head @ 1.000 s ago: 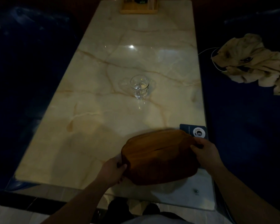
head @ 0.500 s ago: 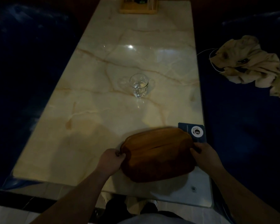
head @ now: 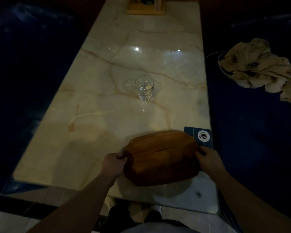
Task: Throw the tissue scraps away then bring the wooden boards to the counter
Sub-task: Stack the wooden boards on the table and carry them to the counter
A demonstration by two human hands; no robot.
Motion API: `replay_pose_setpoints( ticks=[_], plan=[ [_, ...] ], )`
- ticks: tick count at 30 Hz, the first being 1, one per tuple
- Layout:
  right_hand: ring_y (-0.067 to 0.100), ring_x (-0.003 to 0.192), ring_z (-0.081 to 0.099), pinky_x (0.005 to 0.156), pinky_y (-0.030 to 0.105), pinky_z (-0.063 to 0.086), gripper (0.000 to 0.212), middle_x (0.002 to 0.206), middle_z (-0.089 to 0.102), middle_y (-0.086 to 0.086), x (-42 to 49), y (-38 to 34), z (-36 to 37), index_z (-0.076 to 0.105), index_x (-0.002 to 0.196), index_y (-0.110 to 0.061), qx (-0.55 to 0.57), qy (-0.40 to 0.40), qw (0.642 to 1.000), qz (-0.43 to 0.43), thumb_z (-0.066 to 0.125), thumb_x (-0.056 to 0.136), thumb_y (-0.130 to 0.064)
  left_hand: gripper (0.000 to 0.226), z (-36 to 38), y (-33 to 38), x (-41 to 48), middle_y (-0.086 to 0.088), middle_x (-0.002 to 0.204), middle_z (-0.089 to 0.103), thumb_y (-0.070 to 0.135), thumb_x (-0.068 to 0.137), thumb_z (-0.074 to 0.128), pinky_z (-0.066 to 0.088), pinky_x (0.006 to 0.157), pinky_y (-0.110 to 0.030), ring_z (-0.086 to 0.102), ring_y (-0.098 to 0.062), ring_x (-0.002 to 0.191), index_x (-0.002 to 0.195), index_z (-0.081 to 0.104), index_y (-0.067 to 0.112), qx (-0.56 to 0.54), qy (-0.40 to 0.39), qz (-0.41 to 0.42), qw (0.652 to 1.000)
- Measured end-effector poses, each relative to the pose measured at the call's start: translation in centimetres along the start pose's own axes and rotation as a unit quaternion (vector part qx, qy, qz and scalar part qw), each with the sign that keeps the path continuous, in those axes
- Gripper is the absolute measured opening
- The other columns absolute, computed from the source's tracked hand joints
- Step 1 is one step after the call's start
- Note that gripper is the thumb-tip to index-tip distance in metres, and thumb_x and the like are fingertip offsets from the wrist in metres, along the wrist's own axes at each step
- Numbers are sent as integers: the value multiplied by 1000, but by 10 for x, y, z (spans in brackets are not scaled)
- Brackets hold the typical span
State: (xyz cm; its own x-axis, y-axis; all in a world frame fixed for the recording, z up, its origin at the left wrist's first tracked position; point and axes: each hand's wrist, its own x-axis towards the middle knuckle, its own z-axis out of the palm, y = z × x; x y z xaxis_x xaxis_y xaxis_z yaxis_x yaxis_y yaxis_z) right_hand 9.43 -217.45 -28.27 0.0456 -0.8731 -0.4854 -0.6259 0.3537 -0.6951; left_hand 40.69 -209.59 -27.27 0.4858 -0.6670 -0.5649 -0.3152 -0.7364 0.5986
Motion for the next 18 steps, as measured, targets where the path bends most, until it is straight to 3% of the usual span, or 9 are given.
replay_pose_setpoints(
  ticks=[3,6,7,10,14,18],
  plan=[
    [37,81,63,77,45,50,25,87,66,29,-3,1,3,66,89,2,25,-27,999,3,47,97,-10,23,-9,7,-2,-19,105,72,12,86,63,53,87,-44,67,-34,98,105,72,4,8,5,23,1000],
    [26,92,64,90,43,49,26,94,69,8,-6,-8,8,68,95,-21,59,-44,997,-10,44,99,-13,23,-28,18,-11,-18,109,71,10,89,59,53,90,-42,65,-34,101,107,71,2,-10,34,30,999],
    [22,93,62,92,41,48,25,97,67,4,-8,-17,10,68,101,-22,66,-52,996,-15,44,99,-13,23,-36,20,-15,-18,110,70,9,91,57,52,90,-41,65,-35,101,108,70,1,-21,43,28,998],
    [26,97,58,96,45,44,25,108,63,15,-9,-42,17,65,115,-6,78,-42,994,-58,47,99,-12,22,-68,22,-29,-18,106,70,9,92,56,50,85,-36,65,-33,98,105,71,2,-28,71,37,996],
    [26,102,57,89,37,42,29,113,60,13,-19,-94,33,61,120,-5,81,-59,988,-119,46,99,-18,22,-127,20,-50,-11,102,71,12,93,56,45,81,-28,63,-23,87,107,72,5,-27,110,50,992],
    [32,100,60,91,43,46,27,107,64,18,-41,-161,62,66,114,-3,69,-69,975,-200,48,98,-15,22,-192,-1,-86,-4,100,70,17,94,56,49,87,-33,63,-22,90,106,72,9,-113,181,34,976]
  ],
)
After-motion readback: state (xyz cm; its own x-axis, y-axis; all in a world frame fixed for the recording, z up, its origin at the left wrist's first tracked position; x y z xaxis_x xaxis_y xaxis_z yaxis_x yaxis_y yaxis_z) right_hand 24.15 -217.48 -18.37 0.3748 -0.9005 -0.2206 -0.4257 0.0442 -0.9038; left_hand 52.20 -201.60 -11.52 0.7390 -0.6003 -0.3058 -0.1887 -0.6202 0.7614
